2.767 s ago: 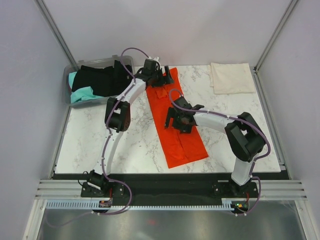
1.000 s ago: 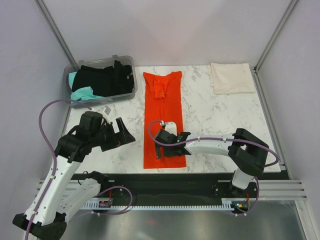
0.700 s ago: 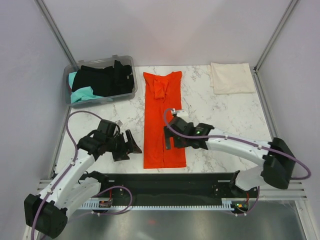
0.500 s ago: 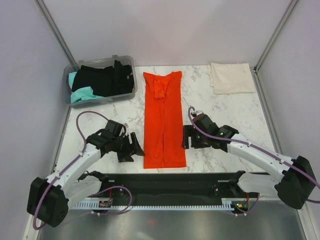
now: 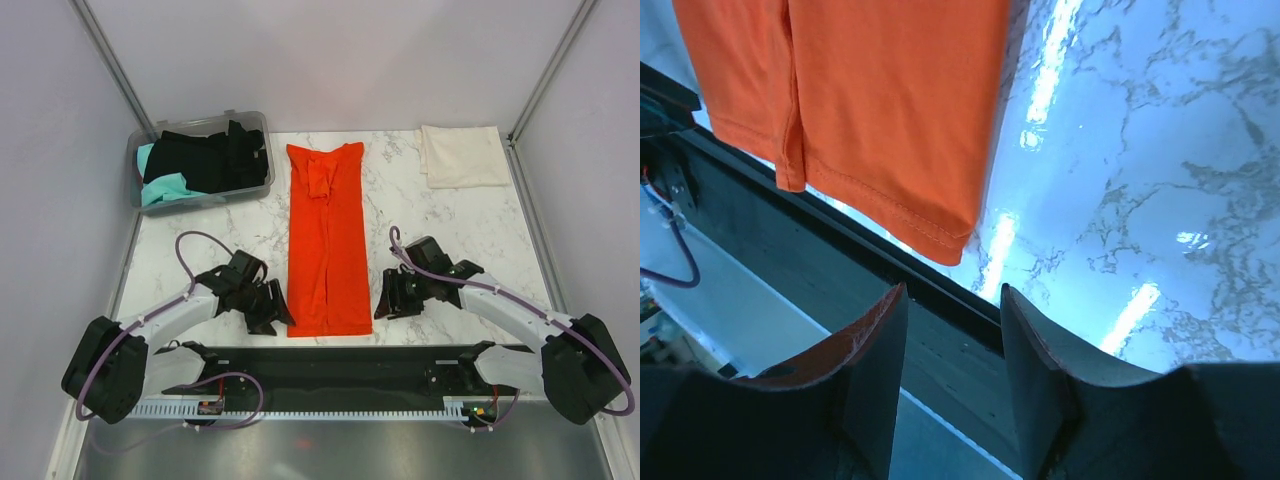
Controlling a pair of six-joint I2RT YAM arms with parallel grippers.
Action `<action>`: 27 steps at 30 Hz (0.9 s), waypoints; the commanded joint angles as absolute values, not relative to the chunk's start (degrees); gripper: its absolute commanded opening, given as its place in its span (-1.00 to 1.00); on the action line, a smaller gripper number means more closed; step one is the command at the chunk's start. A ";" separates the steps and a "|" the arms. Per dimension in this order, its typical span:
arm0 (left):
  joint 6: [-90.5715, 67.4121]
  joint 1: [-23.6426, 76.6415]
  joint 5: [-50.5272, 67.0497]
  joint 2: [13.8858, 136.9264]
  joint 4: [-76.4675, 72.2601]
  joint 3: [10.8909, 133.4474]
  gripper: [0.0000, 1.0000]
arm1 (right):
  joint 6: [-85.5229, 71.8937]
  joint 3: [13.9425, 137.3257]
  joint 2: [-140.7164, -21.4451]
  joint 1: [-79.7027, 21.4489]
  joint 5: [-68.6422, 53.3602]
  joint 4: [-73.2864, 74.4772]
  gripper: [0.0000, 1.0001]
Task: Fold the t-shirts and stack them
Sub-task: Fold the tshirt
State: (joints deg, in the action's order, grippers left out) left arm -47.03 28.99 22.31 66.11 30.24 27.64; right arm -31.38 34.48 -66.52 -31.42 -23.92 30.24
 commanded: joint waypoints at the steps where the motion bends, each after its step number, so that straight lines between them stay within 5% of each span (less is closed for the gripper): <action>1: -50.18 29.36 20.65 65.39 28.21 25.41 0.32 | -31.19 32.44 -67.50 -30.24 -30.49 25.50 0.01; 27: -48.87 30.59 21.01 73.04 21.97 23.47 -0.06 | -43.42 21.45 -77.34 -29.97 -35.60 4.57 -0.06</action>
